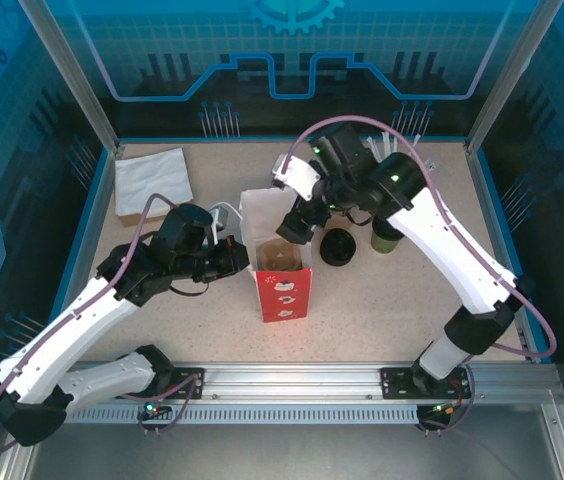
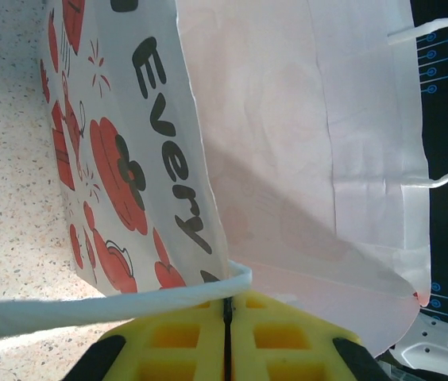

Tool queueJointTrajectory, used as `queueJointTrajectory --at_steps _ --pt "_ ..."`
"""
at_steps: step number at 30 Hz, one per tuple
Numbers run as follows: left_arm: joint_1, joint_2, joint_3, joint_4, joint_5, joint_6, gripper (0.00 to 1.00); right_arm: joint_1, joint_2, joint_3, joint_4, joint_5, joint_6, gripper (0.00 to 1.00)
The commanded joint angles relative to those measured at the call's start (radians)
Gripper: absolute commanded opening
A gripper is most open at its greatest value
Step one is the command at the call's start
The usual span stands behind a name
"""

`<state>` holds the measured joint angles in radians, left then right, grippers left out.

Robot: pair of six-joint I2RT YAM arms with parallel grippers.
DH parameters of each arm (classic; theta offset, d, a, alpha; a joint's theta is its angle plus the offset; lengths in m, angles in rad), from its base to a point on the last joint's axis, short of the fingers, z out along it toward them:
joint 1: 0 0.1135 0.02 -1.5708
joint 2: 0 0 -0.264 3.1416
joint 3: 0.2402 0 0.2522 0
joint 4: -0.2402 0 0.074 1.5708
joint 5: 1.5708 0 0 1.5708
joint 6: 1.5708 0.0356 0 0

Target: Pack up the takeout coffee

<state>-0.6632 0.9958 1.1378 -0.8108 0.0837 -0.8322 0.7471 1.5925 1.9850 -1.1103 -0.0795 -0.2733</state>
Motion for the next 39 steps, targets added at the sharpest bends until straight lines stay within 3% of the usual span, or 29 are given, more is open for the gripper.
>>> queueJointTrajectory --at_steps 1,11,16,23,30,34,39 --pt "-0.006 0.007 0.034 -0.026 -0.022 0.021 0.08 -0.027 -0.07 0.022 0.066 -0.031 0.081 1.0" --pt "-0.006 0.02 0.045 -0.024 -0.035 0.02 0.08 -0.122 -0.324 -0.158 0.206 -0.007 0.252 1.0" --pt "-0.006 0.034 0.056 -0.016 -0.032 0.022 0.1 -0.175 -0.456 -0.28 0.221 0.116 0.352 1.0" --pt "-0.007 0.064 0.119 -0.043 -0.024 0.055 0.42 -0.281 -0.617 -0.449 0.194 0.354 0.441 1.0" --pt "-0.006 0.057 0.217 -0.141 -0.035 0.083 0.7 -0.402 -0.631 -0.508 0.148 0.359 0.444 1.0" --pt "-0.003 0.037 0.305 -0.235 -0.084 0.09 0.8 -0.426 -0.63 -0.55 0.173 0.342 0.455 1.0" --pt "0.073 0.077 0.443 -0.345 -0.079 0.123 0.83 -0.431 -0.614 -0.565 0.171 0.341 0.455 1.0"
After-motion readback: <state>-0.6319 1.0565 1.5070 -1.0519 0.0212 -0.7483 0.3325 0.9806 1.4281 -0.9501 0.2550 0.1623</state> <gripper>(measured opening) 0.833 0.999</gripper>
